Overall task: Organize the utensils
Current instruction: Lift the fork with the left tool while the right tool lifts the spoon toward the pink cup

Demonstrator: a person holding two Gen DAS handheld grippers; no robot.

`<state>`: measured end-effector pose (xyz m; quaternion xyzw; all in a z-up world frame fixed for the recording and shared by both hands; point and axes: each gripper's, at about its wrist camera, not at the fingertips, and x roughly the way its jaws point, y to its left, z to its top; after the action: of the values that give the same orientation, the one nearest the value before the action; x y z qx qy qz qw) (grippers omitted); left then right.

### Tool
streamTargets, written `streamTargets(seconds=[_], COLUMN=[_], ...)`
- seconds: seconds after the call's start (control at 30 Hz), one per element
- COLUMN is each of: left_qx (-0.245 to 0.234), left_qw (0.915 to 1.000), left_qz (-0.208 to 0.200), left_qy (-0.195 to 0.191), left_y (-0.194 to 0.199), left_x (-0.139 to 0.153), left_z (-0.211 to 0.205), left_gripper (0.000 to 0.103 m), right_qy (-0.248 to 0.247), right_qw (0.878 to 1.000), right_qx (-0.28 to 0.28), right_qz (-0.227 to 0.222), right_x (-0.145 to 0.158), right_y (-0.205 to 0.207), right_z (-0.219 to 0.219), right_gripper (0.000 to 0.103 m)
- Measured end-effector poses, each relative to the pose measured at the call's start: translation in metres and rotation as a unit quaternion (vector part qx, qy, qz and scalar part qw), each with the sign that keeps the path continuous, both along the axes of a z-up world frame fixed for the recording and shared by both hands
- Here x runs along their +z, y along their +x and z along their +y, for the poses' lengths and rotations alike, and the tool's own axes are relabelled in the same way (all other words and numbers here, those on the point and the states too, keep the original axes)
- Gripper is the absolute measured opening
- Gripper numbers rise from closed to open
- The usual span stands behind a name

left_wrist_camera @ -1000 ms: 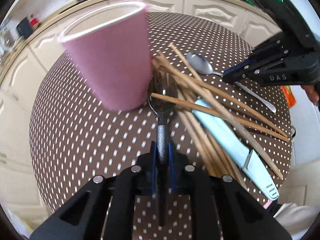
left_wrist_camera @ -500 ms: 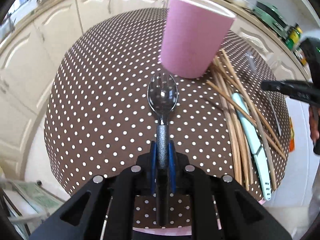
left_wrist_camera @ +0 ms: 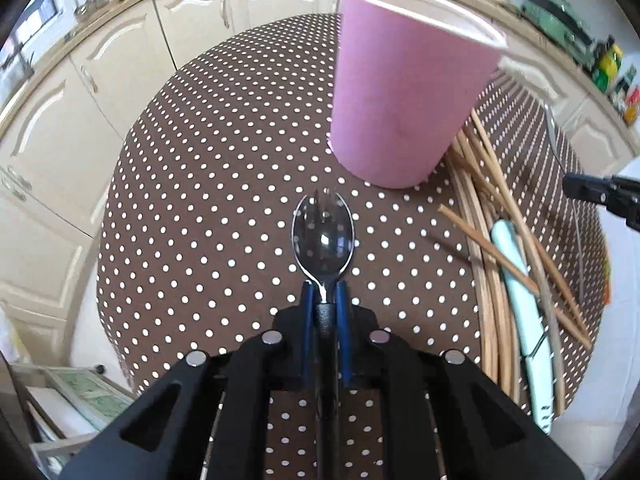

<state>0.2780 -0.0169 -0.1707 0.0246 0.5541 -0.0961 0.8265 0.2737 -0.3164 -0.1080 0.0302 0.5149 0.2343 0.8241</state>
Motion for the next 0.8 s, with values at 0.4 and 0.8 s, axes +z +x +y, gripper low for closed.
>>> streamTargets(seconds=[0.4, 0.8], left_qx=[0.01, 0.062], left_qw=[0.9664, 0.8905], left_qz=[-0.232, -0.411], left_qy=[-0.11, -0.184], left_y=[-0.032, -0.011], left_x=[0.105, 0.171], left_z=[0.009, -0.016], left_gripper=[0.011, 0.011], right_qy=[0.061, 0.142], right_qw=[0.995, 0.969], right_qx=[0.015, 0.007], right_qz=[-0.076, -0.202], right_x=[0.069, 0.147], right_y=[0.009, 0.016], right_z=[0.018, 0.049], right_gripper=[0.004, 0.004])
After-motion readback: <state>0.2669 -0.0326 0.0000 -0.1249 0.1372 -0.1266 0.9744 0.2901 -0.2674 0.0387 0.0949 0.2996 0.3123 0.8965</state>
